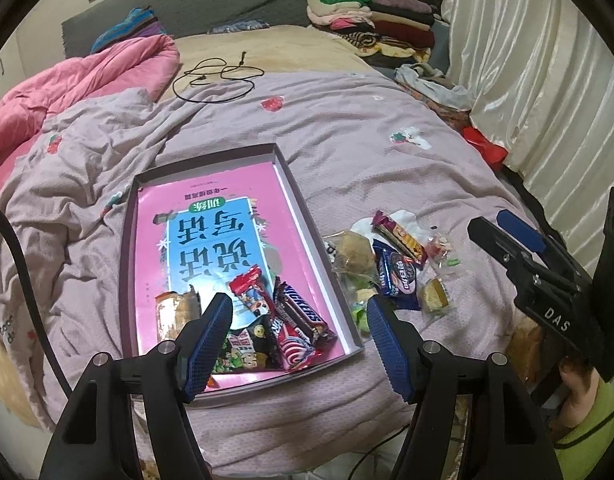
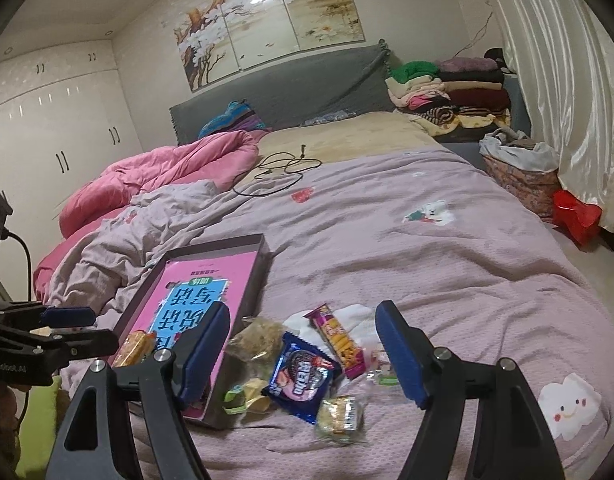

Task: Organize snacks
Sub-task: 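Move both open tools back toward the snack pile beside the tray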

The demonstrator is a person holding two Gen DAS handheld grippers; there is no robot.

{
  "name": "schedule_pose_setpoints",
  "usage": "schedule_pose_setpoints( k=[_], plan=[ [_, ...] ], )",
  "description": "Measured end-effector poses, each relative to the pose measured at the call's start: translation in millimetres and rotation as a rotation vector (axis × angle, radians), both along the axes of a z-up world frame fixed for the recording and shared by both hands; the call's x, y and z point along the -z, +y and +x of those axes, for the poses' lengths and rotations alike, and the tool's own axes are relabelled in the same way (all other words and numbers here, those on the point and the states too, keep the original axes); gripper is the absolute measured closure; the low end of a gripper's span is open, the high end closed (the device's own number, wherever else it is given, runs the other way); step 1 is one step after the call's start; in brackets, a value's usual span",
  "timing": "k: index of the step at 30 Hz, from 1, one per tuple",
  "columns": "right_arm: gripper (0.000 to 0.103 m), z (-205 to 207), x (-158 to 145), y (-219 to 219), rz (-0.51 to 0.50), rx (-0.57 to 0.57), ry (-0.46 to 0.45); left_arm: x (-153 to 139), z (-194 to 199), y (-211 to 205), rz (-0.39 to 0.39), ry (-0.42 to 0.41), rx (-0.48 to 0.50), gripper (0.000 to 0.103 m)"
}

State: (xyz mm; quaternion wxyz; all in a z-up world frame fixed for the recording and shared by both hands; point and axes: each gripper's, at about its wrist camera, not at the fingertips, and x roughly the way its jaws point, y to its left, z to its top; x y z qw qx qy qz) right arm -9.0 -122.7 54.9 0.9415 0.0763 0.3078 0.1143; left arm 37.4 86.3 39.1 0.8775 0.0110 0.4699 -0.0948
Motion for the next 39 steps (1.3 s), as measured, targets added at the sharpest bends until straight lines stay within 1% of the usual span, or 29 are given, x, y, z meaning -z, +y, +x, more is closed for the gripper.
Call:
schedule_pose_setpoints(
  k=[11, 20, 30, 39],
  plan=[
    [0.027, 3, 3, -30, 0.020, 0.076, 0.007, 3, 0, -15, 0.007, 0.014, 0.029, 0.032],
    [0.027, 6, 12, -53, 0.032, 0.134, 0.036, 8, 0, -30, 0.012, 0.029, 0.062, 0.032],
    [0.027, 4, 24, -50, 0.024, 0.130, 0.082, 19, 5, -37, 0.010, 0.055, 0.078, 0.032],
    [0.027, 3, 44, -37, -0.004, 0.093, 0.156, 33, 22, -48, 0.020, 0.084, 0.087, 0.032]
  ],
)
